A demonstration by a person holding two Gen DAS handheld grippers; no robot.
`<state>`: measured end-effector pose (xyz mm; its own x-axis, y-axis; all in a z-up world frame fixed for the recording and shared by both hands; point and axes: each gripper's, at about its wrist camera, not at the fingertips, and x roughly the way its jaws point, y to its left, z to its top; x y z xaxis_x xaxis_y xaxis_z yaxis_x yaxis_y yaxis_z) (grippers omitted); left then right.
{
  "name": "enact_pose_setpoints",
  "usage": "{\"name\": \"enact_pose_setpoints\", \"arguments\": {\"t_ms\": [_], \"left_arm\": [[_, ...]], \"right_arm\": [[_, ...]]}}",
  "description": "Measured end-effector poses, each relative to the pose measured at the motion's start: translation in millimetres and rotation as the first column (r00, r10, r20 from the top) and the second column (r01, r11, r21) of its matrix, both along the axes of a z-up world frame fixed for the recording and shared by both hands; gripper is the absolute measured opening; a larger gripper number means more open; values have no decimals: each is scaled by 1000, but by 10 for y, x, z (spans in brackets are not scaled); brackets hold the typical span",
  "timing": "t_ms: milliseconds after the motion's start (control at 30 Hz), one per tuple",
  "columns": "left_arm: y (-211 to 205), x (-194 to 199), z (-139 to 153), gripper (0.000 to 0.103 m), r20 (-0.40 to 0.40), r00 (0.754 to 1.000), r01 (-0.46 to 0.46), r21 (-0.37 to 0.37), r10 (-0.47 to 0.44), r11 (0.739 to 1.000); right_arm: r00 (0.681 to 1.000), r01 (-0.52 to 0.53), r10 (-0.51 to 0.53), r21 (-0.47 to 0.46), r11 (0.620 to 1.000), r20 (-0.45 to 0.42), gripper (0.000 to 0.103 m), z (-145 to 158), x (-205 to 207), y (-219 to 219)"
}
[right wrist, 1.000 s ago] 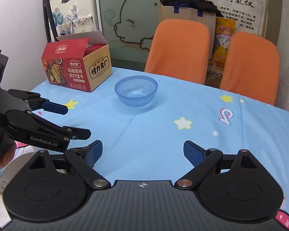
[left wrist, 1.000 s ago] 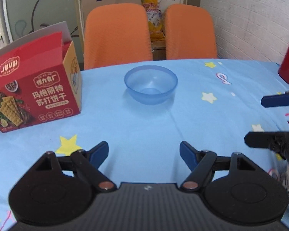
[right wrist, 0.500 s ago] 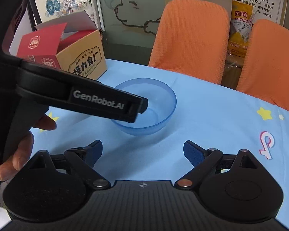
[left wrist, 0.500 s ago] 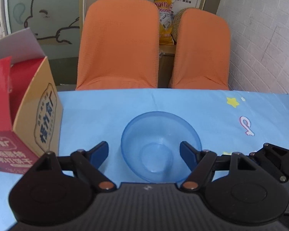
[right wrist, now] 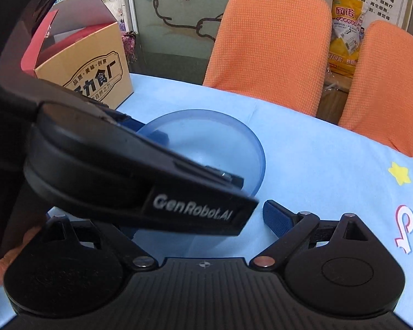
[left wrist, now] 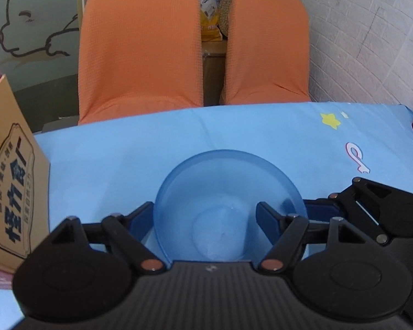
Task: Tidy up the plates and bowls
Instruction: 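Grasp the blue bowl rim with the left gripper and lift it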
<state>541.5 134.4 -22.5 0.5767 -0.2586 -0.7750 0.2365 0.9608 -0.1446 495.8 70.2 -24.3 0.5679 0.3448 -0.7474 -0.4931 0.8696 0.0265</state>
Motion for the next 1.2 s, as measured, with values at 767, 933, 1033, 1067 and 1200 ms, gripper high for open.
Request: {"name": "enact_pose_setpoints", "arguments": {"t_ms": [767,933,1033,1067,1200], "left_arm": [[-100,-742,659,42,183,983,-14,6,13,1000],[-259,-1161,905,42,215,976,-4,-23,9,1000],[-434,-1456,1022,42,235,972,19,-25,-12,1000],[-490,-1551,1043,42,242,970,28,-22,-22,999],[-759,-2029,1065,42,259,963,83,-5,-79,997]], "right_arm": [[980,-44,33,49,998,197,103,534,-574,-72],[964,-30,11,64,997,265,103,718,-1018,-219],[954,-21,-2,75,997,299,103,799,-1318,-327],[951,-19,-6,78,997,308,103,822,-1425,-372],[943,2,-34,97,995,331,103,859,-1874,-615]]}}
